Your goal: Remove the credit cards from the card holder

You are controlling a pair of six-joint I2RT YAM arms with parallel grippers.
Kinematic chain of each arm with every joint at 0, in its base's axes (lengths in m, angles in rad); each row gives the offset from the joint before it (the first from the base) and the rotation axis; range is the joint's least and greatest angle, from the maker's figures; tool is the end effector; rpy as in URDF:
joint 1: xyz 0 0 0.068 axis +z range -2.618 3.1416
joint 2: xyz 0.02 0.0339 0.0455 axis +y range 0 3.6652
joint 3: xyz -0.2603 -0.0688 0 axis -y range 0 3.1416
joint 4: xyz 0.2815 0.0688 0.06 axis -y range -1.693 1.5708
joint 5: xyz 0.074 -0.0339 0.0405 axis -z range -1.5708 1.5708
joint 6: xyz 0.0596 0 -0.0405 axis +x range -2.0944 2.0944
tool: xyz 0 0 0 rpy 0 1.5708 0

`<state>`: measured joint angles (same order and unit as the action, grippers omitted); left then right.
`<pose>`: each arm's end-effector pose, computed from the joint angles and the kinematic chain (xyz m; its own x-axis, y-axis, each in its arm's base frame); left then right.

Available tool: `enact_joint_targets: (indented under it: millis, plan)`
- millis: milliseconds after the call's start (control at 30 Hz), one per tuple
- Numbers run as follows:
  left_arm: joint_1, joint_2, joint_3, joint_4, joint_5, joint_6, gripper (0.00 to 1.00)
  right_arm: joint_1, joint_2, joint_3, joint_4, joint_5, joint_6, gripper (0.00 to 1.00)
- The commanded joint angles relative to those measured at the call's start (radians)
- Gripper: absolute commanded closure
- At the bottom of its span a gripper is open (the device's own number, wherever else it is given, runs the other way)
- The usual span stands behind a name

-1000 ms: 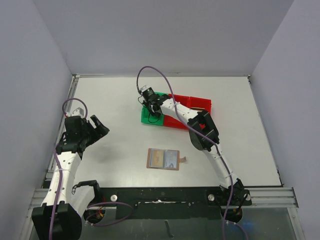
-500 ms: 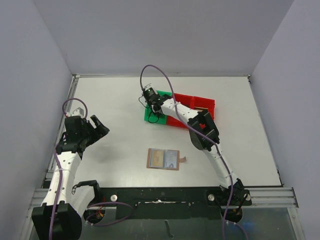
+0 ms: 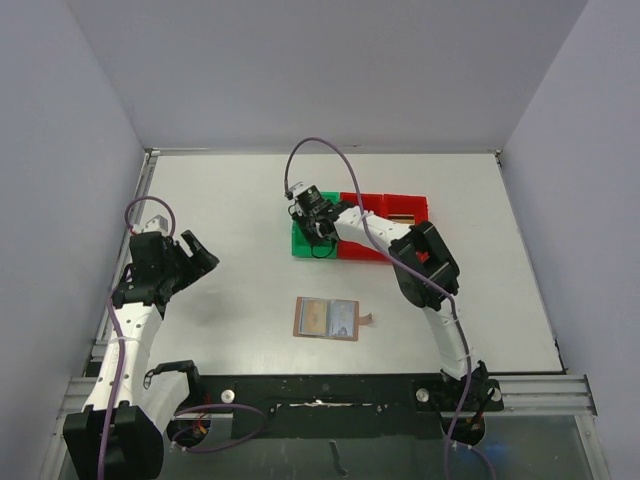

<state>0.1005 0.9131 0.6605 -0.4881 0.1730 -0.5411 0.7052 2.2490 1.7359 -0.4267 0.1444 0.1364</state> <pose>0.2462 0.0145 0.2177 -0.5897 -0.5694 -0.5727 -0.3222 0.8161 -0.4797 0.4141 0.3412 0.1229 -0.6876 -0.4086 -0.6003 -0.4878 0.8722 -0.0349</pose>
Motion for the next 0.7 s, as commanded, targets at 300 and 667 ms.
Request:
enact_joint_targets:
  millis: [300, 667]
  plan:
    - [0.008, -0.007, 0.01, 0.056, 0.018, 0.013, 0.24, 0.092, -0.185, -0.14, -0.022, -0.059, 0.008, 0.76]
    - [0.008, -0.005, 0.01, 0.055, 0.019, 0.013, 0.24, 0.042, -0.194, -0.095, -0.015, -0.069, 0.085, 0.78]
